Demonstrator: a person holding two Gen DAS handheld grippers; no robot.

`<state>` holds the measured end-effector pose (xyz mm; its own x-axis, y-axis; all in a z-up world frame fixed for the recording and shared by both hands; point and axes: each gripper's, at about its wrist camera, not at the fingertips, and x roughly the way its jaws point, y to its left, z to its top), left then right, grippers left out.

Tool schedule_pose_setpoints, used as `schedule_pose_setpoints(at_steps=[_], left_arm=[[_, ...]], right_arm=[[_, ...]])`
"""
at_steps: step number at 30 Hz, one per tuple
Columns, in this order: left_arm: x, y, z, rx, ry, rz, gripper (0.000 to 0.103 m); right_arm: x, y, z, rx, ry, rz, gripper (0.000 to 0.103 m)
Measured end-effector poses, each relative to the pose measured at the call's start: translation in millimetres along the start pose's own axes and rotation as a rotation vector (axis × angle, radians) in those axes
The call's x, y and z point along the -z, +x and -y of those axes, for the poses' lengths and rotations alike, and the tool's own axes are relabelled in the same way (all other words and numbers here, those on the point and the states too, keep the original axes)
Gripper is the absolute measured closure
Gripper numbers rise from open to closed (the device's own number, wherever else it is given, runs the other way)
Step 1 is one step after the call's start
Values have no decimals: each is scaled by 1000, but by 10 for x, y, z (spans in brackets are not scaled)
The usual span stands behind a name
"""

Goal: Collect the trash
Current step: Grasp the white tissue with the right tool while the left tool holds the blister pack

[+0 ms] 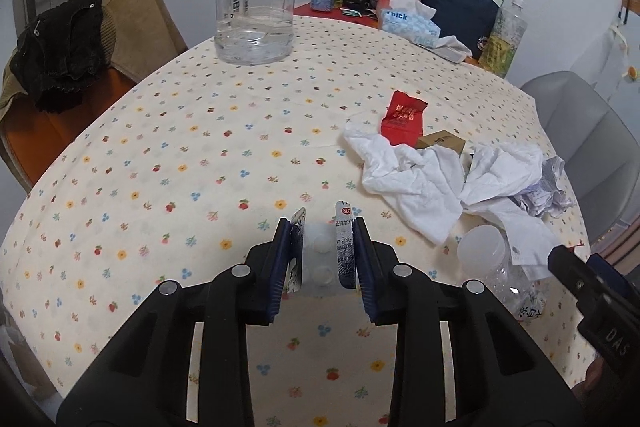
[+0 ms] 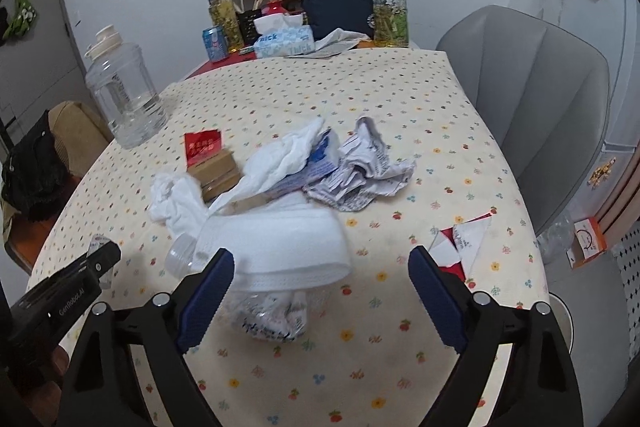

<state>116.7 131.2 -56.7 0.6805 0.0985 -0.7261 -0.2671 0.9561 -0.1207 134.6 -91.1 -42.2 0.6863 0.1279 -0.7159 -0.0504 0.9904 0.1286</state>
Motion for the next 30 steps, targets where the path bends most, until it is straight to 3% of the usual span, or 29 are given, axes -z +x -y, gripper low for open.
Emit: schedule_pose_setpoints(at_steps=[7, 9, 11, 14, 30], left_arm=[[10, 161, 114, -3, 13, -27, 72], [5, 190, 147, -6, 15, -30, 72], [-1, 210, 172, -8, 17, -30, 72], [-1, 214, 211, -6, 23, -26, 72], [99, -87, 406, 14, 58, 25, 72]], right_arm=[[1, 187, 57, -40, 13, -56, 38], [1, 205, 57, -63, 13, -61, 53], [-8, 208, 49, -77, 8, -67, 81], [2, 213, 59, -100, 11, -74, 94], [148, -186, 172, -126, 12, -11, 98]])
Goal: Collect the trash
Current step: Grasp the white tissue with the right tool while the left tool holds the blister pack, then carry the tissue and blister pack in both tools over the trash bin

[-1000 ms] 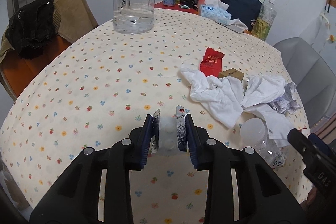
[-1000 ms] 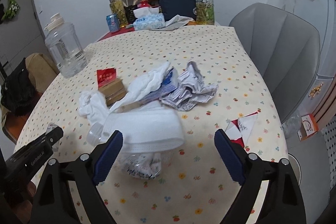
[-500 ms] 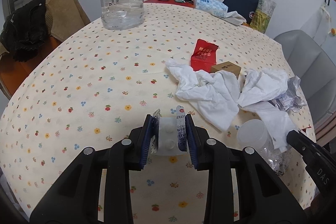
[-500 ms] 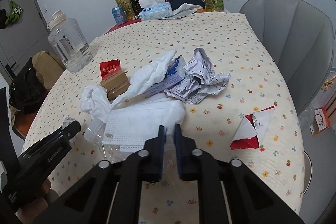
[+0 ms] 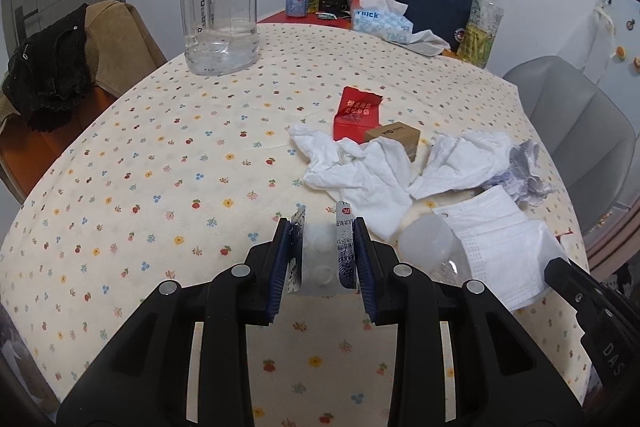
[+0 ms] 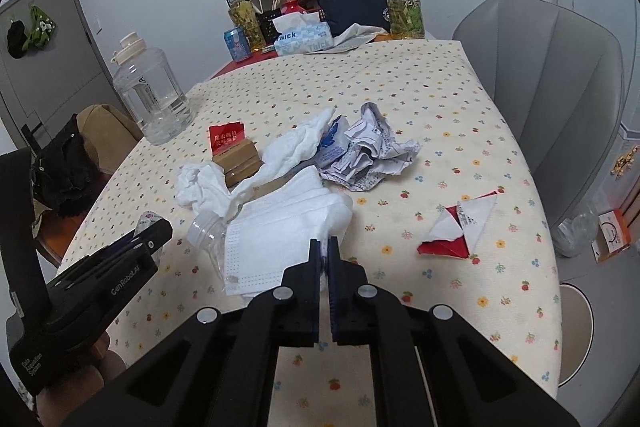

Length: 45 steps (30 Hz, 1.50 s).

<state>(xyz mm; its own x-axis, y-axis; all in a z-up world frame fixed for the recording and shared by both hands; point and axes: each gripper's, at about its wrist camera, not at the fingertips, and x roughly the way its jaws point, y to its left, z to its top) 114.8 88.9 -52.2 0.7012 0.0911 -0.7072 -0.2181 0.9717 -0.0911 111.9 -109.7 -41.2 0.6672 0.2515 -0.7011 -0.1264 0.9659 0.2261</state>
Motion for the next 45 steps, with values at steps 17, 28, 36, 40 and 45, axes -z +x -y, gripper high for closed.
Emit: schedule_pose_setpoints(at_steps=[17, 28, 36, 40, 45], left_arm=[[71, -539, 534, 72, 96, 87, 72], [171, -641, 1133, 150, 185, 88, 72], [222, -618, 1715, 222, 261, 74, 72], [285, -602, 2011, 249, 307, 65, 72], [397, -577, 2378, 275, 373, 46, 72]], right_arm=[[137, -751, 468, 58, 71, 126, 98], [182, -1103, 912, 117, 139, 181, 98], [234, -1353, 1438, 207, 219, 215, 98], [291, -1399, 1704, 242, 265, 216, 98], [370, -1417, 1989, 268, 314, 210, 98]])
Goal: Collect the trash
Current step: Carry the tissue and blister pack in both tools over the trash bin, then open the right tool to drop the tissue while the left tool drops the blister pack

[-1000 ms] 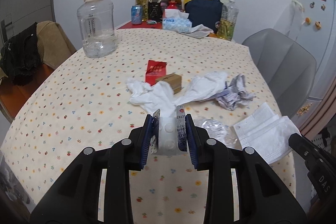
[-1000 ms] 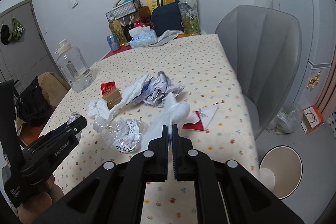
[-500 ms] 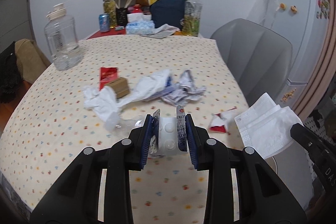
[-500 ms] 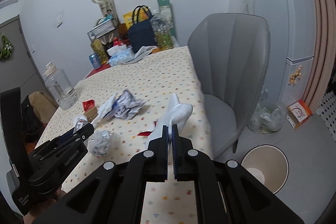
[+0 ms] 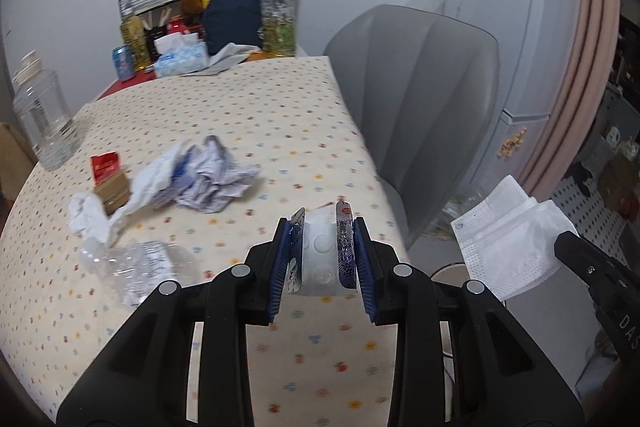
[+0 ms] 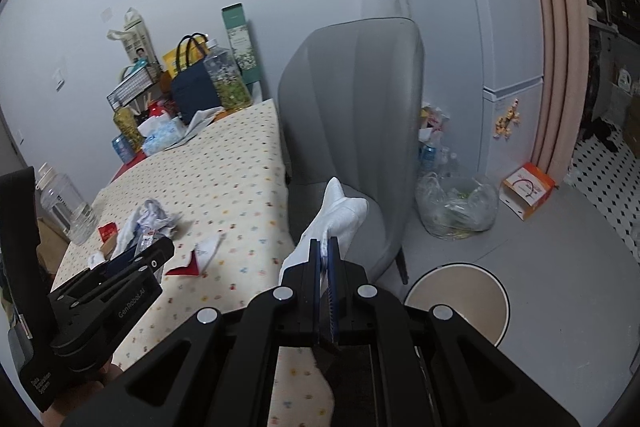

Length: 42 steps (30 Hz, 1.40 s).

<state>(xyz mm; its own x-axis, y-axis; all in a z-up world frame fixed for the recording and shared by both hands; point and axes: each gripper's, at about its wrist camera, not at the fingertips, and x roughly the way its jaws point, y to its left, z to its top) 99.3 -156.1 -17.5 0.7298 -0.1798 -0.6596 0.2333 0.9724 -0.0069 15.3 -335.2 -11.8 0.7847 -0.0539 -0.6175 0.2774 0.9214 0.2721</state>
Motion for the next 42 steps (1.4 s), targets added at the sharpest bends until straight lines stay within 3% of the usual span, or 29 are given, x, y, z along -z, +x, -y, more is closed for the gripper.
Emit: schedule_pose_setpoints(at_steps=[16, 38, 39, 40, 41, 42], left_arm=[[-68, 444, 1036, 91, 144, -67, 71], [-26, 994, 1767, 142, 245, -163, 71], [-23, 1015, 1796, 141, 248, -167, 72], [-19, 1036, 1817, 143, 250, -170, 71], [-8, 1058, 1846, 142, 255, -174, 72], [-3, 1078, 1867, 142, 259, -177, 72]], right_arm=[[13, 241, 879, 104, 136, -31, 98], [57, 715, 1697, 197, 250, -104, 94], [60, 728, 1716, 201, 253, -107, 92], [65, 730, 1727, 202, 256, -108, 78], [67, 722, 1744, 206, 257, -102, 58], [71, 702, 1756, 217, 255, -92, 53]])
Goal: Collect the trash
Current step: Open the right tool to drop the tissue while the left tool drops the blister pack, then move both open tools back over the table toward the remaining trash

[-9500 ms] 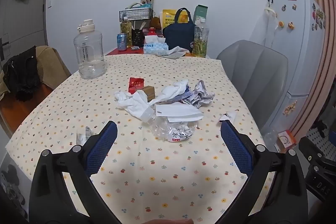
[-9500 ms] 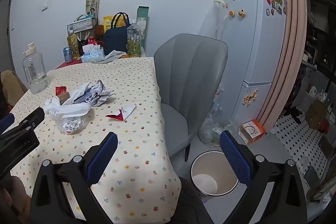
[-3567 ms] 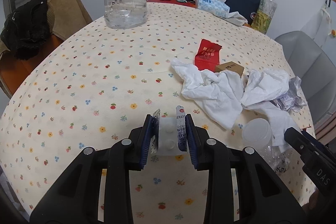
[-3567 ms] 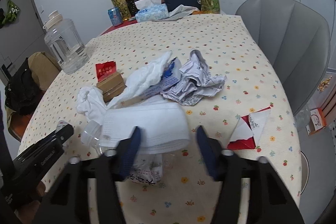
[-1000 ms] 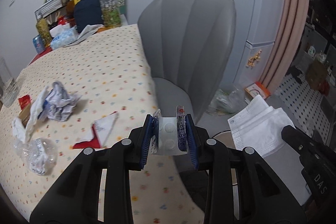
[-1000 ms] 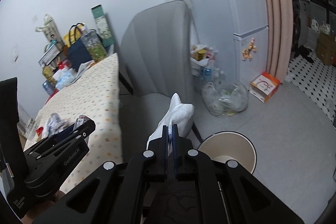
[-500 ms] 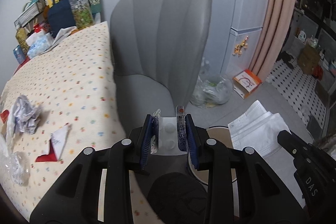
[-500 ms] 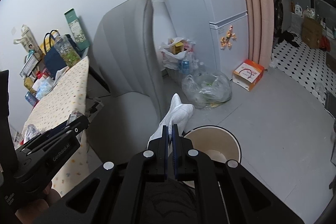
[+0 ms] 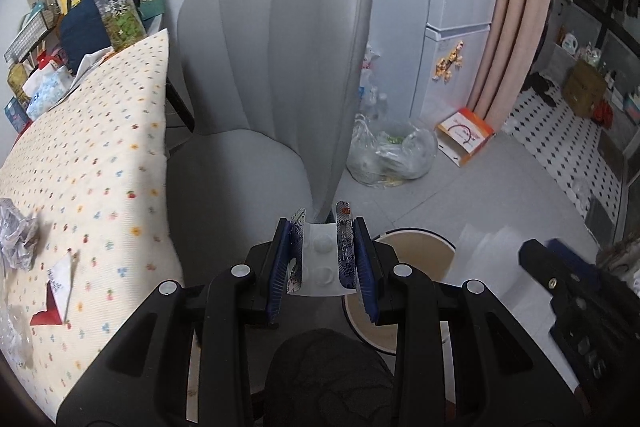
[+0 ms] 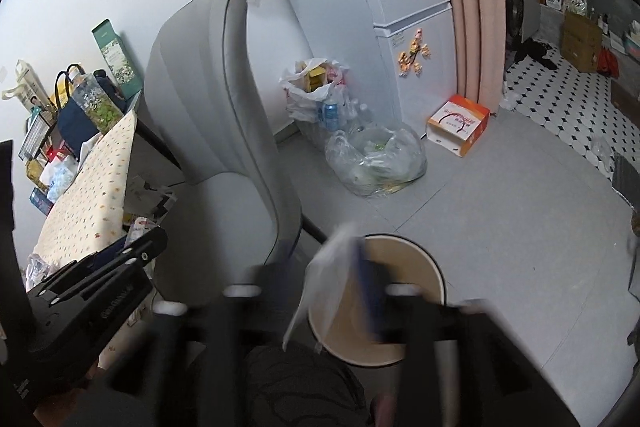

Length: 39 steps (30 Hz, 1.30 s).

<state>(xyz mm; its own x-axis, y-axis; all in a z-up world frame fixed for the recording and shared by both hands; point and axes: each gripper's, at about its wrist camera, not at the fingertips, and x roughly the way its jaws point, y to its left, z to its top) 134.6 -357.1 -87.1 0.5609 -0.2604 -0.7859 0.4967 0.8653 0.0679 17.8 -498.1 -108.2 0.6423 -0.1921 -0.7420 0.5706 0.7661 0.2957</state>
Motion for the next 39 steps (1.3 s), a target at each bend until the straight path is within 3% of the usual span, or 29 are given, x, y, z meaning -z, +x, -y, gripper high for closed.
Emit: schedule_pose_setpoints(at_steps=[6, 12, 14, 16, 17, 19, 20, 21, 30, 39], left_arm=[[-8, 81, 133, 6, 24, -15, 72], [-8, 118, 316, 39, 54, -30, 72], [-18, 110, 407, 57, 67, -31, 71], [-33, 97, 498, 77, 80, -32, 70], [-38, 88, 541, 95, 84, -34, 68], [-51, 76, 599, 113, 90, -39, 41], [-56, 40, 609, 111, 91, -22, 22], [-55, 7, 618, 105, 92, -4, 16], [-116, -263, 246, 48, 12, 51, 10], [-27, -636, -463, -25, -104, 127, 8]], right_arm=[[9, -23, 202, 23, 43, 9, 49], [-45, -200, 380, 52, 79, 40, 34], [-64, -301, 443, 77, 90, 68, 23], [-88, -401, 533, 111, 107, 94, 21], [-99, -429, 563, 122, 115, 99, 19], [-108, -483, 630, 143, 129, 108, 16], [-108, -509, 654, 155, 134, 113, 14], [-103, -528, 666, 163, 135, 116, 14], [-63, -590, 456, 146, 84, 120, 8], [-25, -597, -170, 79, -56, 108, 8]])
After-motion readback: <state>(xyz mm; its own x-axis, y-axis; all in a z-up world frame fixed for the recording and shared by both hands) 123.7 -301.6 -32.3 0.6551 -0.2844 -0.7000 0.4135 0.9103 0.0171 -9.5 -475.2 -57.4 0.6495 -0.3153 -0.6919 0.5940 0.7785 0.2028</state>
